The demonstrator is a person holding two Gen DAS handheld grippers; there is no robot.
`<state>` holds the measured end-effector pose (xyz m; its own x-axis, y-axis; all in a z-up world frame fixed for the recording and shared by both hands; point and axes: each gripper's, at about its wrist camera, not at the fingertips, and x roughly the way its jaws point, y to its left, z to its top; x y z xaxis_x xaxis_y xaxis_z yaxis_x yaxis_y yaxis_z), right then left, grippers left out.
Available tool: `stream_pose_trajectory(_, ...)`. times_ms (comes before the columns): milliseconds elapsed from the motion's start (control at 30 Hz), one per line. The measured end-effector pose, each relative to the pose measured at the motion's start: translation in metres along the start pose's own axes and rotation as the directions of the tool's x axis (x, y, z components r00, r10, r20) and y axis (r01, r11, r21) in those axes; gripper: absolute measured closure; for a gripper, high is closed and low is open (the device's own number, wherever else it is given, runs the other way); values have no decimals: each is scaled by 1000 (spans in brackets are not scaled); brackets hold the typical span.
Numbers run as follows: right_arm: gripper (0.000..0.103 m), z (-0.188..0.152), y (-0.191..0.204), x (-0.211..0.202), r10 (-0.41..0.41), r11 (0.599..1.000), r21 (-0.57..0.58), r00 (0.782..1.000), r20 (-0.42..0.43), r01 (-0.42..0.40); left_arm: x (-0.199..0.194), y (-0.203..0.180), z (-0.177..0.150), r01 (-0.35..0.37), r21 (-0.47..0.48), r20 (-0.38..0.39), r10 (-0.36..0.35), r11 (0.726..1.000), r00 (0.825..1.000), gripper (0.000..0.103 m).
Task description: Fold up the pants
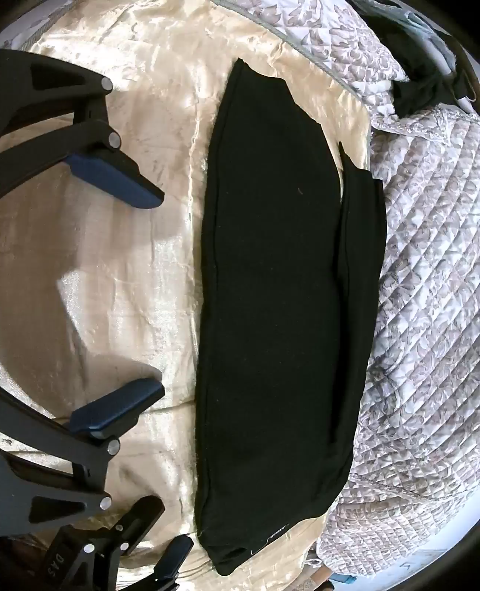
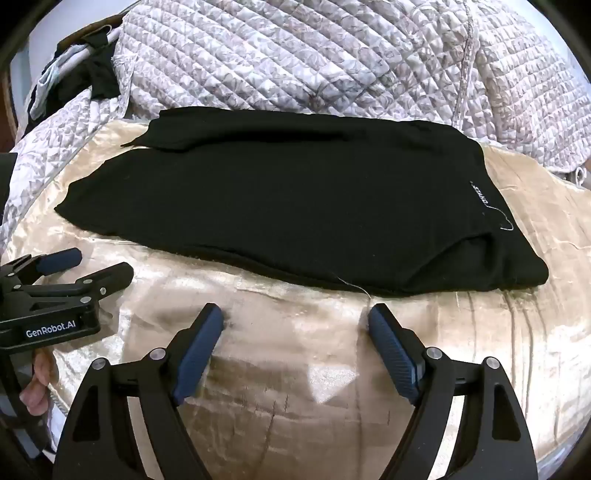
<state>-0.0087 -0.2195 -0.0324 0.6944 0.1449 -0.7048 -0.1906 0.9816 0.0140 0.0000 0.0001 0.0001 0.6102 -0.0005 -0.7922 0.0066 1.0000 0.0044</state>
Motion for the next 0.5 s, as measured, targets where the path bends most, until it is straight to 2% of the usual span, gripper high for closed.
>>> stream_pose_trajectory(500, 20, 1, 2, -4, 0, 1000, -1, 1000, 2, 0, 0, -6, -3, 5, 9, 1, -5, 1000, 1000, 8)
